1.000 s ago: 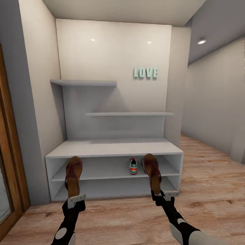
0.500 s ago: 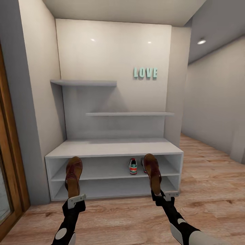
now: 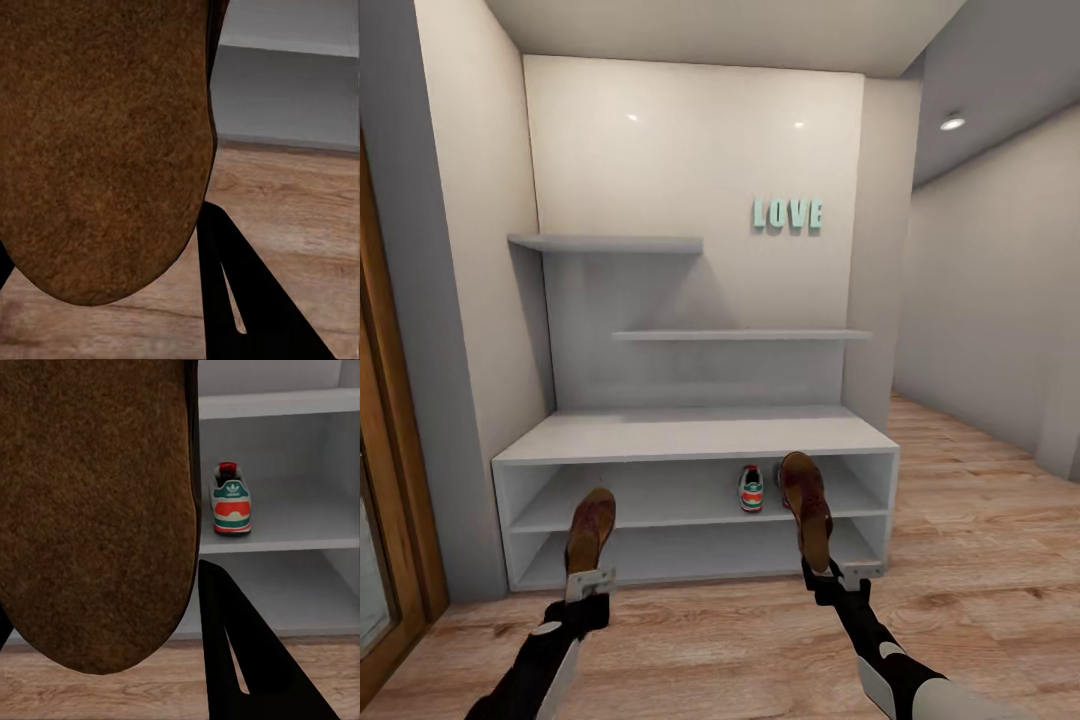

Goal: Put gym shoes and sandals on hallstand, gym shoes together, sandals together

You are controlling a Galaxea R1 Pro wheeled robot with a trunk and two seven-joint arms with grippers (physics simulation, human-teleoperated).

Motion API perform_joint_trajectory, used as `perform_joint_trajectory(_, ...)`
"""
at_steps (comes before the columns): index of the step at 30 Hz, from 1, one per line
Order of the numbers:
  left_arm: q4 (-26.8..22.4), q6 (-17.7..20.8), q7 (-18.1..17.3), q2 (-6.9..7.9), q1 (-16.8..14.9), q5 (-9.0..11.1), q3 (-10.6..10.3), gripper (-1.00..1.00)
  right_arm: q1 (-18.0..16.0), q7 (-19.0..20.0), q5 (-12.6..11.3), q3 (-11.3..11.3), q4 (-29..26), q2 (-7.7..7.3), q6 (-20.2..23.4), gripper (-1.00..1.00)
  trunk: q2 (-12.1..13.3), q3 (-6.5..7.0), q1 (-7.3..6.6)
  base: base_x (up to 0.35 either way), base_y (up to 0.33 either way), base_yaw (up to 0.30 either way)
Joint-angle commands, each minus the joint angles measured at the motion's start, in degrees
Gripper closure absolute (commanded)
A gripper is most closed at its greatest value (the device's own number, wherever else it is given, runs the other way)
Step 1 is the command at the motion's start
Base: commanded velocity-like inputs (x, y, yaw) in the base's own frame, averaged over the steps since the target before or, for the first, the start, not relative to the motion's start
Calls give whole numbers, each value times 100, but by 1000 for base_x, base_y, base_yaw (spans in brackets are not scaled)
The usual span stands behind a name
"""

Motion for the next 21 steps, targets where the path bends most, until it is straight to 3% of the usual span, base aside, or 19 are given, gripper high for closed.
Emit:
perform_joint_trajectory(1,-16,171,15,21,-61,47,3,100,-5,31,-83,45,5,-2,-11,100,-4,-8,-2,0,0,0)
perform_joint_trajectory(2,-15,345,14,57,-141,47,3,100,-5,32,-83,45,5,-2,-11,100,-4,-8,-2,0,0,0)
perform_joint_trajectory(3,-17,1336,7,119,-841,46,2,100,-4,33,-83,47,-6,4,-11,100,-4,-8,-2,0,0,0)
perform_joint_trajectory(5,-29,1560,-5,118,-979,41,-8,100,-4,37,-74,52,-11,6,-11,100,-4,-8,-2,0,0,0)
perform_joint_trajectory(14,-39,1638,-10,144,-1028,37,-20,100,-5,41,-75,50,-21,7,-11,100,-4,-8,-2,0,0,0)
perform_joint_trajectory(21,-38,1640,-10,155,-1029,41,-24,100,-5,41,-82,45,-15,0,-11,100,-14,-186,16,0,0,0)
